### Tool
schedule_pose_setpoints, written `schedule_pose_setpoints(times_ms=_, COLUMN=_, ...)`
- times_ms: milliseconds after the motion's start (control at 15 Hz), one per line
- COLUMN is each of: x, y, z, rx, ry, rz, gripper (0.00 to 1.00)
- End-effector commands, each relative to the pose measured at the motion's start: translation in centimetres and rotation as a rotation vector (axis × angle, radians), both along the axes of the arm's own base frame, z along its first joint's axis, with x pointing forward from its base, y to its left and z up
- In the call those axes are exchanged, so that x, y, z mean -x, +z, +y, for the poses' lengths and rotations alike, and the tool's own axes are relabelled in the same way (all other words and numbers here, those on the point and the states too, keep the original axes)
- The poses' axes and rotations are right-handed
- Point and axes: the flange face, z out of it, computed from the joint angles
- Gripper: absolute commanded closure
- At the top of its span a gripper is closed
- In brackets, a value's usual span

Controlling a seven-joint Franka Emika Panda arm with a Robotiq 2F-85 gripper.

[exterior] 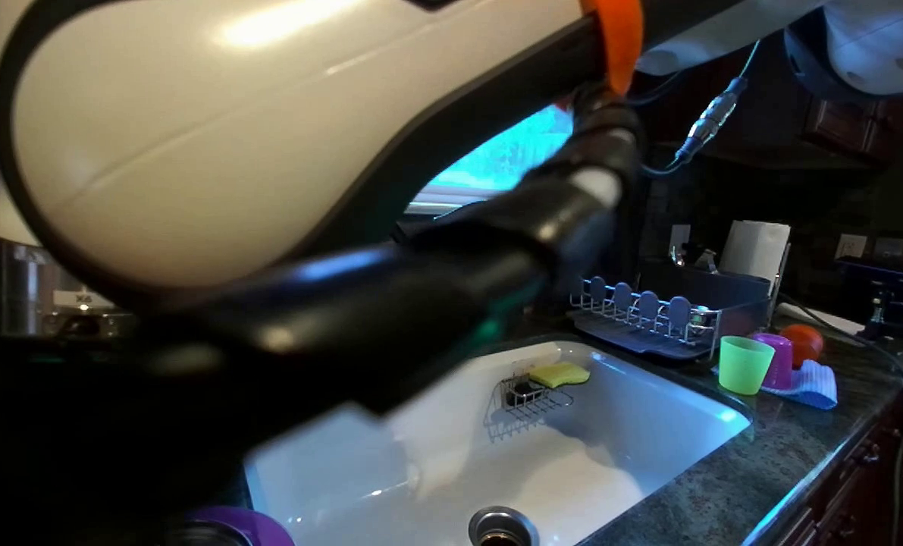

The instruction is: Move the clear lid to the sink

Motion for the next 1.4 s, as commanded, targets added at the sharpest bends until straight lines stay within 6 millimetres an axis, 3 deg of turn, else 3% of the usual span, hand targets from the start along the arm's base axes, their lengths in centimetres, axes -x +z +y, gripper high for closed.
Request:
schedule_pose_setpoints(times_ms=0, x=-0.3, y=0.3, z=-0.7, rx=0.011, ry=-0.033, rz=-0.001, gripper=0.76)
schedule_pose_setpoints(times_ms=600, x=-3.1, y=2.7, z=-3.8, rx=-0.043, ry=-0.086, rz=0.006, gripper=0.76)
schedule_pose_setpoints(times_ms=1067, x=-2.7, y=3.2, z=-6.5, rx=-0.083, ry=-0.054, rz=0.071, gripper=0.76)
schedule_pose_setpoints(times_ms=1333, x=-2.2, y=2.4, z=-9.8, rx=-0.091, ry=-0.129, rz=0.11, gripper=0.76)
